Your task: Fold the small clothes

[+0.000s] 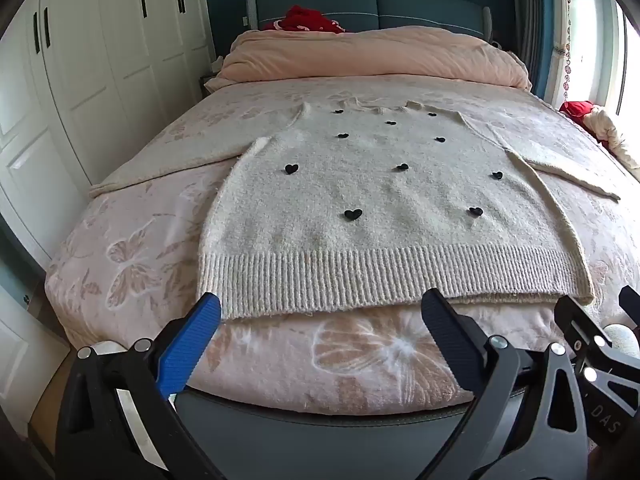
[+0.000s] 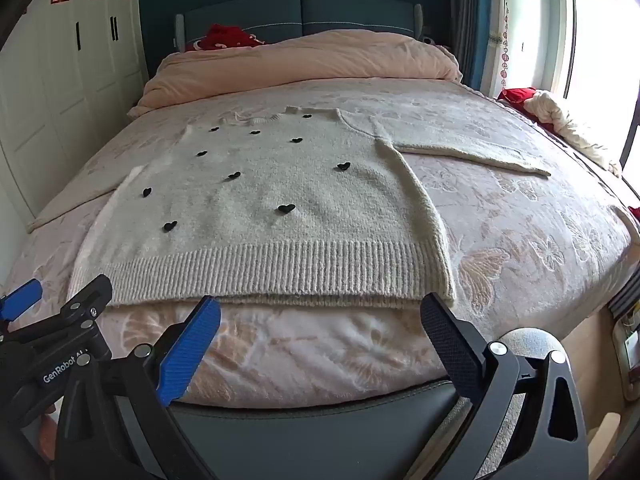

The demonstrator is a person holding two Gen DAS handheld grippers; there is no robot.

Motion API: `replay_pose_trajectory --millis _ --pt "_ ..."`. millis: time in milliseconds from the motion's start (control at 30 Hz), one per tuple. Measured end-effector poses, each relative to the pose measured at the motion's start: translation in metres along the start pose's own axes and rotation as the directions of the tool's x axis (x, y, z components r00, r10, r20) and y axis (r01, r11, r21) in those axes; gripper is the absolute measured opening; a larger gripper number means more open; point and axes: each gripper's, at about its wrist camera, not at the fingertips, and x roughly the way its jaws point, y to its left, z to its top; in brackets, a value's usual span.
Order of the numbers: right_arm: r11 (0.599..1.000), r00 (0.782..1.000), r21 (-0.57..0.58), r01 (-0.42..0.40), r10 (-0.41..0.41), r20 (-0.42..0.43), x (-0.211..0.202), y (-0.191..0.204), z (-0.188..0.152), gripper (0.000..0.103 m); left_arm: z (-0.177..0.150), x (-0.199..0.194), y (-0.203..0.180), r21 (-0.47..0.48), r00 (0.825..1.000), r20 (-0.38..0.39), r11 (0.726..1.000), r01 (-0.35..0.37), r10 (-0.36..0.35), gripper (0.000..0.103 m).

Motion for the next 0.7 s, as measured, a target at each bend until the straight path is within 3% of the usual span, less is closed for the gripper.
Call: replay_pose_trajectory --millis 700 --pt "1.0 1.0 0.009 -0.011 0.011 -0.013 -0.0009 -0.0001 -0.0025 0.098 -0.0043 0.0035 -0.0019 0.021 1.0 -0.011 1.0 -0.019 0.019 0.098"
